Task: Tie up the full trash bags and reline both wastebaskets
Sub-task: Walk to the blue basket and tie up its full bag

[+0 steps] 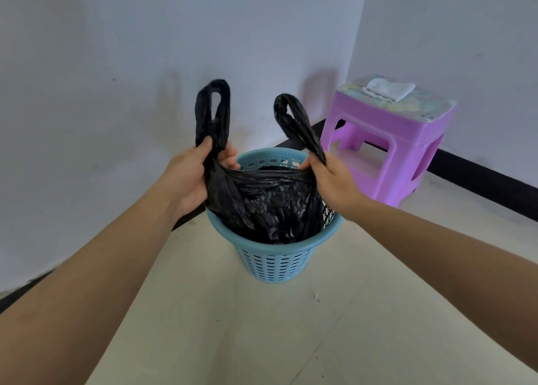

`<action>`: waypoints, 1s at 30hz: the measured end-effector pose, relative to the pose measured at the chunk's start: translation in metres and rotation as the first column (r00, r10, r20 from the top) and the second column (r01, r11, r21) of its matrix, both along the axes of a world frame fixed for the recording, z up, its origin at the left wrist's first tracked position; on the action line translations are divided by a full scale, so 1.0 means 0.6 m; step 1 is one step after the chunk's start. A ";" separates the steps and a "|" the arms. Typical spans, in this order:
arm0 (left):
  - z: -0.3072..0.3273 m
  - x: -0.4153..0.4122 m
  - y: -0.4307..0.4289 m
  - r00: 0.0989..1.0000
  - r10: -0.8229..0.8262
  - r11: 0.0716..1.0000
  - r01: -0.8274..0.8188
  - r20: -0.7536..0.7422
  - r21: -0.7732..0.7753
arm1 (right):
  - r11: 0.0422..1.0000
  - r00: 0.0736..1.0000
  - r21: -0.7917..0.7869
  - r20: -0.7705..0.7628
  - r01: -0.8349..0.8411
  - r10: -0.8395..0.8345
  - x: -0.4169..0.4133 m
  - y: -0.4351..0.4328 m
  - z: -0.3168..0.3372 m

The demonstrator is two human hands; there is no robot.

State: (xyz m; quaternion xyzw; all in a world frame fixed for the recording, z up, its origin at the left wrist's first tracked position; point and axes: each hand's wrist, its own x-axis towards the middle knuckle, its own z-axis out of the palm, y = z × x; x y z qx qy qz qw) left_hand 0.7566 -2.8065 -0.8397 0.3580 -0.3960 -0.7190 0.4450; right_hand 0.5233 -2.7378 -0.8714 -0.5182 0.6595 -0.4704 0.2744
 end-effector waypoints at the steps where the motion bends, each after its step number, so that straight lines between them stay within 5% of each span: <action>1: -0.001 -0.002 0.003 0.999 0.015 1.000 -0.014 0.042 -0.021 | 0.999 1.000 -0.037 0.011 -0.005 0.006 0.005 -0.002 0.002; 7: -0.005 -0.004 0.004 0.982 -0.088 0.992 0.102 0.170 -0.072 | 0.966 0.955 -0.076 -0.187 -0.249 0.231 0.028 0.003 0.008; 10: -0.012 0.001 0.009 0.908 -0.278 0.925 0.341 0.314 -0.166 | 0.923 0.869 0.088 -0.314 -0.376 0.384 0.028 0.005 0.019; 13: -0.012 0.005 0.017 0.855 -0.427 0.863 0.482 0.293 -0.150 | 0.872 0.794 0.229 -0.361 -0.433 0.489 0.022 0.003 0.023; 18: -0.010 0.004 0.019 0.816 -0.548 0.829 0.559 0.183 -0.010 | 0.940 0.928 0.079 -0.152 -0.331 0.339 0.027 0.000 0.021; 20: -0.009 0.001 0.023 0.807 -0.537 0.821 0.567 0.246 -0.069 | 0.965 0.965 -0.025 0.013 -0.262 0.262 0.031 -0.001 0.026; 22: -0.011 0.000 0.024 0.800 -0.534 0.816 0.573 0.275 -0.082 | 0.958 0.961 -0.082 0.020 -0.273 0.276 0.030 -0.001 0.029; 26: -0.003 -0.005 0.038 0.800 -0.473 0.823 0.551 0.369 -0.138 | 0.856 0.788 0.197 -0.333 -0.479 0.518 0.027 -0.007 0.025; 30: -0.006 -0.010 0.043 0.833 -0.387 0.884 0.457 0.395 -0.098 | 0.798 0.756 0.349 -0.283 -0.492 0.590 0.028 -0.010 0.019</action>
